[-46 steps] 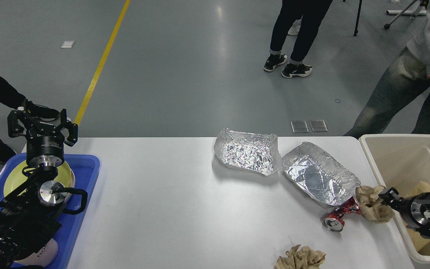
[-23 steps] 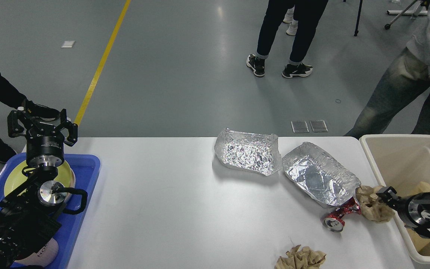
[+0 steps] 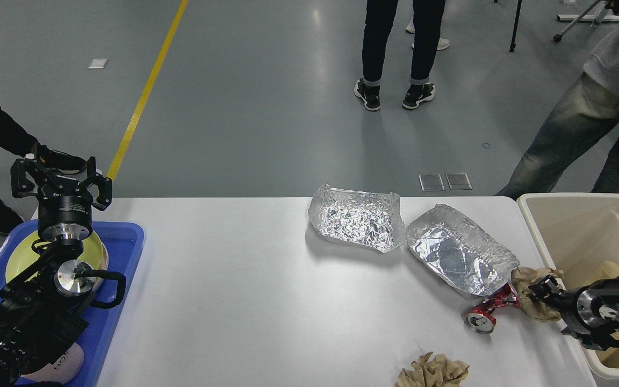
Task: Tidy desktop
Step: 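Close the right gripper on the crumpled paper, then lift the crumpled paper and drop it into the white bin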
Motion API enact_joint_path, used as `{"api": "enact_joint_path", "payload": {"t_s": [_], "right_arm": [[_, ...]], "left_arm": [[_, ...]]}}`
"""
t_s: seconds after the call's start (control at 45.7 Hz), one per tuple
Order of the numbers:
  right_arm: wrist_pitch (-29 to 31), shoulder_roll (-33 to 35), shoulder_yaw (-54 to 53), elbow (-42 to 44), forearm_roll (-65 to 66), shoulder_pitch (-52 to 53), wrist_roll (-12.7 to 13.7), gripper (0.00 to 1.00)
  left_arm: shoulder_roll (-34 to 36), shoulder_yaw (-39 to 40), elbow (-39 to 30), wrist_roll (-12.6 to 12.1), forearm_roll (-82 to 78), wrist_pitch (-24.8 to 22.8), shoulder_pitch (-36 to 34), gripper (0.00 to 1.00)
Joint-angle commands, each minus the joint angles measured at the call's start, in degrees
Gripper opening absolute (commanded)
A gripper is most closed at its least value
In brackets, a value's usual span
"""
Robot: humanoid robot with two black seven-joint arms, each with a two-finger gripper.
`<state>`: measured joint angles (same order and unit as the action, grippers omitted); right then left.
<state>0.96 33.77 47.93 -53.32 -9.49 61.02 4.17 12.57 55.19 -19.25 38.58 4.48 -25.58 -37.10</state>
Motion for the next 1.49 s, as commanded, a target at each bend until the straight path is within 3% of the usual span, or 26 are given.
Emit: {"api": "enact_joint_path", "payload": {"t_s": [0.0,0.394,0.591,0.832,1.117,1.467], "right_arm": [[-0.2,0.1,0.0,0.1,0.0,-0.1,0.0,0.0],[-2.8,1.2,1.0,0.7,-0.1,0.8,0.2,0.0],[-3.2,7.5,1.4,0.6,-0.1,4.8,0.2,0.0],[-1.5,15.5,1.3,-3.7,1.4,13.8,0.0,0.0],[-1.2,16.3,3.3,-8.4,3.3,26.7,0.0,0.0],[4.7,16.5,6.6,-8.4,3.2,48.9,0.0,0.0]], "left_arm": [[0.0,0.0,-0.1,0.0,0.0,0.0,0.0,0.96],[0.0,0.0,0.0,0.0,0.0,0.0,0.0,0.96],[0.0,0.0,0.0,0.0,0.0,0.0,0.0,0.96],[0.0,0.0,-0.1,0.0,0.0,0.0,0.0,0.96],[0.0,0.0,0.0,0.0,0.0,0.0,0.0,0.96],[0.0,-0.1,0.0,0.0,0.0,0.0,0.0,0.96]]}}
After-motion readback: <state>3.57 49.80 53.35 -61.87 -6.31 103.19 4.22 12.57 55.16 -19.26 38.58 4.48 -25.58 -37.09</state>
